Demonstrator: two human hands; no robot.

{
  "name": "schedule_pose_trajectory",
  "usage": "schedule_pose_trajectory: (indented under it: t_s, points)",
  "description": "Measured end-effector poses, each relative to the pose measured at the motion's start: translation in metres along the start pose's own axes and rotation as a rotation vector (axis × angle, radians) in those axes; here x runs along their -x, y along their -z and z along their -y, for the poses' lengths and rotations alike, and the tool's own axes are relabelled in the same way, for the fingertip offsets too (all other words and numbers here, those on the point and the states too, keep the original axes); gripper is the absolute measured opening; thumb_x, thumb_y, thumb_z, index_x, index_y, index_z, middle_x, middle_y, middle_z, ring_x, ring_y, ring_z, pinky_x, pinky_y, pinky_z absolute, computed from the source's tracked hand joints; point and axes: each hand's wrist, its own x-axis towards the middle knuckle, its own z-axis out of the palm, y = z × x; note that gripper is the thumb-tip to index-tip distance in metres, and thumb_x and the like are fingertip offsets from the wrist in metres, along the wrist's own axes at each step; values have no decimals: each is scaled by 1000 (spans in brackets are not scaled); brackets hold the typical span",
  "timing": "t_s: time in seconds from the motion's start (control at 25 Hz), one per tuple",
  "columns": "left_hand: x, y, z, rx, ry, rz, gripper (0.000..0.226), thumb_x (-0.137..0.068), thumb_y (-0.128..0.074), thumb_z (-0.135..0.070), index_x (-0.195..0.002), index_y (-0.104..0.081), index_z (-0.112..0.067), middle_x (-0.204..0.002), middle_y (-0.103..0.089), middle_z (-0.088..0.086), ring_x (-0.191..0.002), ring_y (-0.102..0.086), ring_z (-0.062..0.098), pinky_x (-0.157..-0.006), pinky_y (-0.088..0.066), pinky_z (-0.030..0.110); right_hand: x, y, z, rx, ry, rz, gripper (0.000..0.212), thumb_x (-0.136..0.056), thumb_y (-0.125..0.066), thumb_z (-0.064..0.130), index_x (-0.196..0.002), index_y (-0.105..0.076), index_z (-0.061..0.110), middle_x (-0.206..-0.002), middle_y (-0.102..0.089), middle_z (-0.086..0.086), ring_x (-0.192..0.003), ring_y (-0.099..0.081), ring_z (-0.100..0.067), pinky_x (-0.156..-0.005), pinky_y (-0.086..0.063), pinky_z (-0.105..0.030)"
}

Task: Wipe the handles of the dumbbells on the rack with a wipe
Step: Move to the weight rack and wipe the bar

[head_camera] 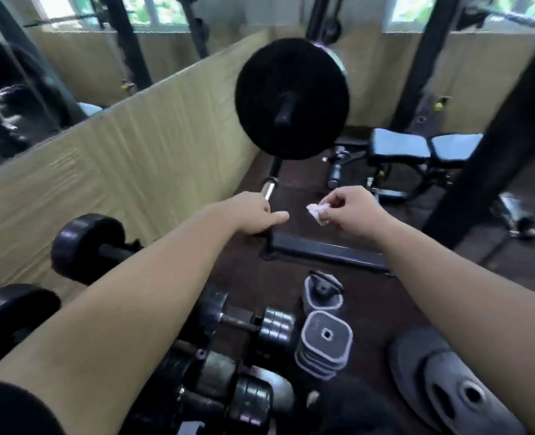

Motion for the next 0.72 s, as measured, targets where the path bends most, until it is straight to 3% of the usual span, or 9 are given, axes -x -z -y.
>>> schedule_pose_trajectory:
  t_s: [0.12, 0.28, 0.56, 0.72]
  points:
    - [-15, -11, -51, 20, -123, 45, 59, -98, -46, -72, -81, -69, -21, -99, -73, 2, -97, -65, 23, -92, -52, 38, 38, 49, -28, 38, -124, -87, 5, -79, -72, 22, -81, -74, 18, -77, -75, -2, -69, -66, -17, -76, -60, -42]
    - [-23, -27, -121, 30, -270, 37, 58, -98, -49, -70, -97, -74, -18, -100, -71, 0, -99, -65, 22, -91, -51, 36, 82, 100, -56, 91, -188, -196, 4, -83, -73, 20, -86, -76, 18, -78, -74, 2, -71, -66, -13, -69, -58, -32]
    - [-44, -73, -250, -8, -427, 124, 61, -91, -51, -77, -80, -71, -21, -92, -76, -1, -93, -70, 21, -93, -57, 39, 162, 194, -142, 102, -338, -352, 5, -81, -79, 20, -84, -75, 19, -86, -76, -7, -77, -70, -22, -73, -60, -39]
    - [-40, -108, -349, -77, -483, 250, 64, -97, -49, -72, -91, -73, -13, -100, -78, 3, -94, -70, 25, -94, -54, 36, 220, 255, -201, 136, -400, -423, 6, -80, -80, 21, -83, -74, 21, -80, -70, 1, -81, -65, -19, -71, -50, -29]
